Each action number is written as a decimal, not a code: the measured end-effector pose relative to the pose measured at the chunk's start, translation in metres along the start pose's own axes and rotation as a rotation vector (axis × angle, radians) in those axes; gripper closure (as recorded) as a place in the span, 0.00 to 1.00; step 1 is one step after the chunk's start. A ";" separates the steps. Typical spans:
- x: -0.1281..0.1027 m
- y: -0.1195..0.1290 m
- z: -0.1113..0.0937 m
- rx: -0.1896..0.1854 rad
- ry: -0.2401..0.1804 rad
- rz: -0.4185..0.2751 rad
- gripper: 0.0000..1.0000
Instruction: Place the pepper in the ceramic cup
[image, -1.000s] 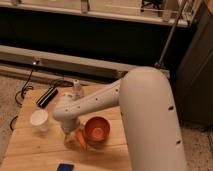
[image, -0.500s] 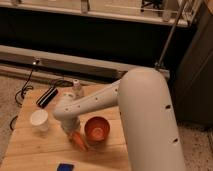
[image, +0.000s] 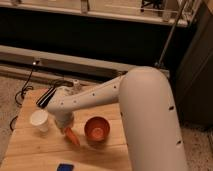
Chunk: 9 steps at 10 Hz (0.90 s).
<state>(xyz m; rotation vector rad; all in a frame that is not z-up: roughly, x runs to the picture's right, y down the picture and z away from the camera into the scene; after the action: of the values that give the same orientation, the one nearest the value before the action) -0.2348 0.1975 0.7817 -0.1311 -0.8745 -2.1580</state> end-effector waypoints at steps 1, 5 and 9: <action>0.020 -0.001 -0.020 0.004 0.050 -0.006 1.00; 0.083 0.010 -0.090 -0.032 0.191 -0.009 1.00; 0.135 -0.008 -0.141 0.018 0.362 0.002 1.00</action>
<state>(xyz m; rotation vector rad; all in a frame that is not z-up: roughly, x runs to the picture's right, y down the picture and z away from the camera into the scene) -0.3071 0.0278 0.7190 0.2601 -0.6816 -2.0823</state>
